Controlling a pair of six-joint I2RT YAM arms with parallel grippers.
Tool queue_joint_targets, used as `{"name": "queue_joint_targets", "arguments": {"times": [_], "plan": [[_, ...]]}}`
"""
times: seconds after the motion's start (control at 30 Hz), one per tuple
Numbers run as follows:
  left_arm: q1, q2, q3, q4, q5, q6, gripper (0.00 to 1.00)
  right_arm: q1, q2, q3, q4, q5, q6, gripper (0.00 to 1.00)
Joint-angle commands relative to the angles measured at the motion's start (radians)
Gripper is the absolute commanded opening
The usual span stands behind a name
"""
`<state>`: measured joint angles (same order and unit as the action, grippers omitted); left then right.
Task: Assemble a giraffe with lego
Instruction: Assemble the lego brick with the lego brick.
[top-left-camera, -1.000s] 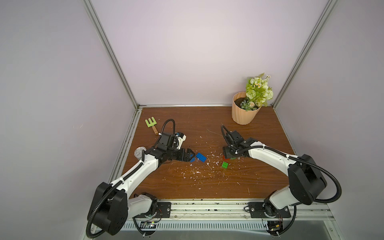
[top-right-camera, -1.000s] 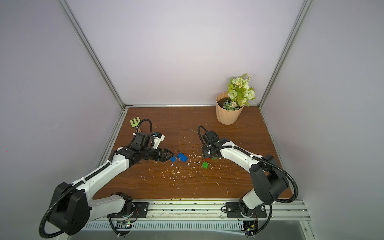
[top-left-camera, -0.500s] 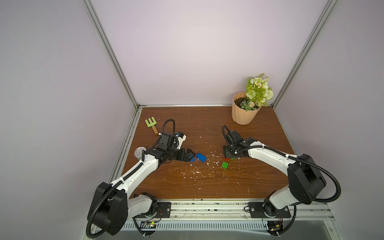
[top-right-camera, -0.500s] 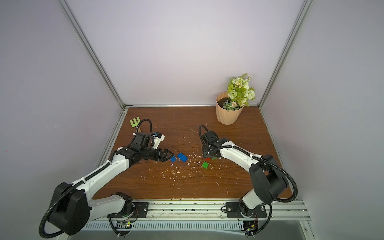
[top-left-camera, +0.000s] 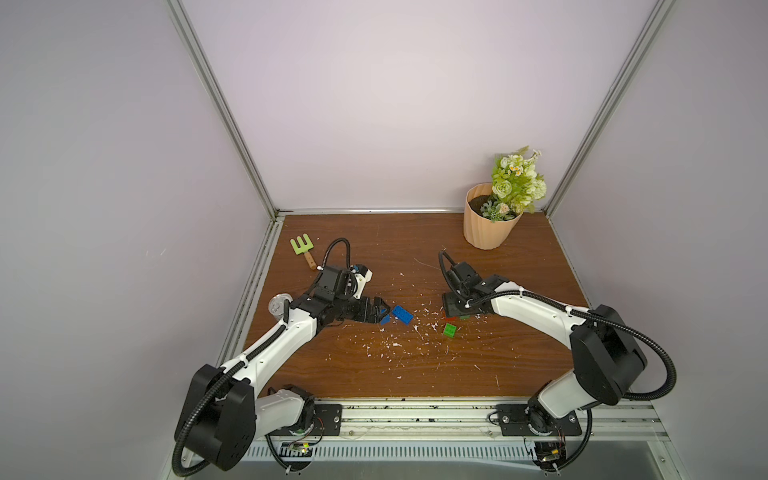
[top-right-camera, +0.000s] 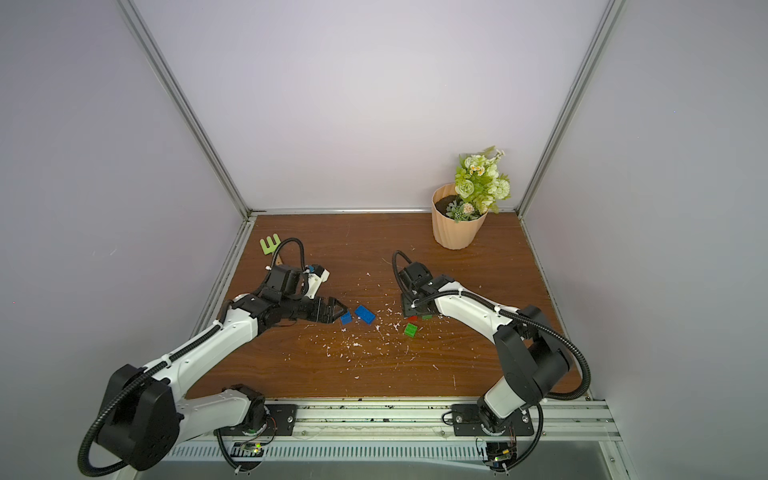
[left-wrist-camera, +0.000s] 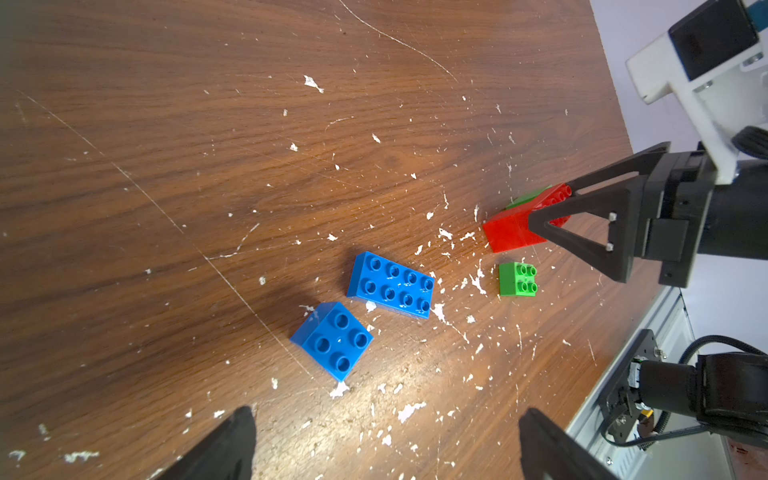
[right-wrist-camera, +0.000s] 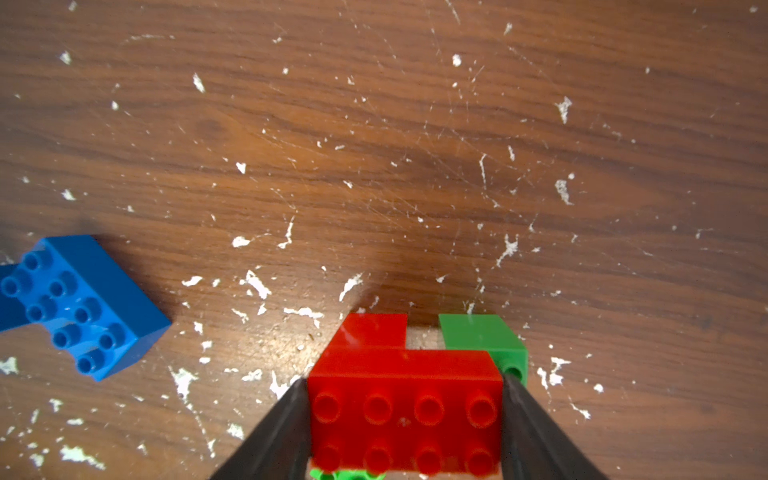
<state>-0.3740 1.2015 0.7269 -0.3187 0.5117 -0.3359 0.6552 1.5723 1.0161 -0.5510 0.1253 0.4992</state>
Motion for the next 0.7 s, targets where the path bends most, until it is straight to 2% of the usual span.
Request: {"name": "queue_joint_targets", "arguments": {"times": [0.0,0.27,0.57,0.67], "plan": [[-0.011,-0.012,0.001,-0.022,0.006,0.002,1.0,0.013,0.049,-0.002,-0.07,-0.026,0.006,0.61],[-0.011,-0.012,0.001,-0.022,0.006,0.002,1.0,0.012,0.138,-0.022,-0.109,-0.045,-0.044,0.63],[-0.011,-0.011,0.002,-0.025,0.003,0.004,1.0,0.013,0.123,-0.066,-0.08,-0.048,-0.035,0.64],[-0.011,-0.014,0.002,-0.024,0.002,0.003,1.0,0.012,0.088,-0.059,-0.061,-0.031,-0.02,0.67]]}}
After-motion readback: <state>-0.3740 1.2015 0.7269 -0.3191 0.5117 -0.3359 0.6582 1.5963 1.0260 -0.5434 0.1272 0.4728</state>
